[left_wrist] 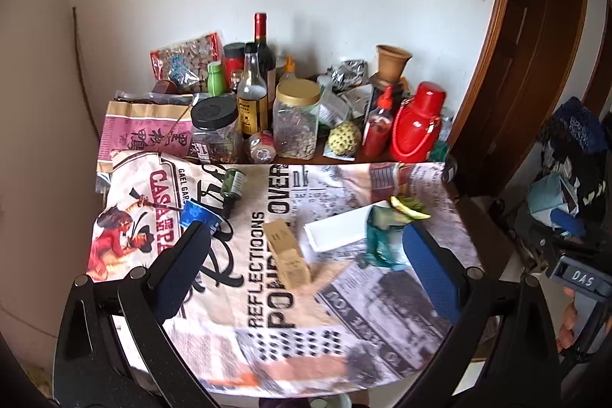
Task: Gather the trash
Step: 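Grasp the cardboard box with the left gripper while the right grasps the green plastic bag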
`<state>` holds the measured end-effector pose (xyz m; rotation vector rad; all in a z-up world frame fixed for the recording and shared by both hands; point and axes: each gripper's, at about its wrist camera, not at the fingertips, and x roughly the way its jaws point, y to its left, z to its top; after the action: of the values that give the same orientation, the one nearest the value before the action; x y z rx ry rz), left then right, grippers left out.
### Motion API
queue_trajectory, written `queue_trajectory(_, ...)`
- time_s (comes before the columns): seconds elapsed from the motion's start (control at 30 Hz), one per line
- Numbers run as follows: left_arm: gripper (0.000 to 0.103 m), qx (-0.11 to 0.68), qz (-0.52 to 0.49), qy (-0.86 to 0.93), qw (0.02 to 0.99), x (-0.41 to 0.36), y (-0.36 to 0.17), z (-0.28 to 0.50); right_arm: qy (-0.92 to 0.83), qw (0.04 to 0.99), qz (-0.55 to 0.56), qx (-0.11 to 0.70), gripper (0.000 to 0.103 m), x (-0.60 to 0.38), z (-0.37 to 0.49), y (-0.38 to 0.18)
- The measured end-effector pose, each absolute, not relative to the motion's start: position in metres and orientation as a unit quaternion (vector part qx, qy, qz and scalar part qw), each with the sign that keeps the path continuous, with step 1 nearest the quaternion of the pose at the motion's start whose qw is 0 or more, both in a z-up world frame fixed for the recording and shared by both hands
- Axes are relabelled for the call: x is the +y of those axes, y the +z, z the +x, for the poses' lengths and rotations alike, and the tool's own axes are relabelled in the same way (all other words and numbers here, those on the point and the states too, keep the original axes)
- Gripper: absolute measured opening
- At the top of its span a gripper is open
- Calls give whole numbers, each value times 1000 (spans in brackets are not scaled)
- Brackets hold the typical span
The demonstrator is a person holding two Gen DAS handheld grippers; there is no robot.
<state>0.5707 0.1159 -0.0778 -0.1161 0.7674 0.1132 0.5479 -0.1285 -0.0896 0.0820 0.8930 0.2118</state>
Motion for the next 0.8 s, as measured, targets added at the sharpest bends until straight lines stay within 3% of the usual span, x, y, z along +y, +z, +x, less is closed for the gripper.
queue_trajectory(0.23,101,447,-59,48,891,153,-138,623,86,845,104,517,102,-113,590,-156)
queue_trajectory(0.6,101,539,-67,19,839,149,-247,664,12,791,222,570,102,-127,629,-245)
queue_trajectory(0.8,101,563,-80,64,820,149,-292,683,19,766,249,593,92,-118,625,-269)
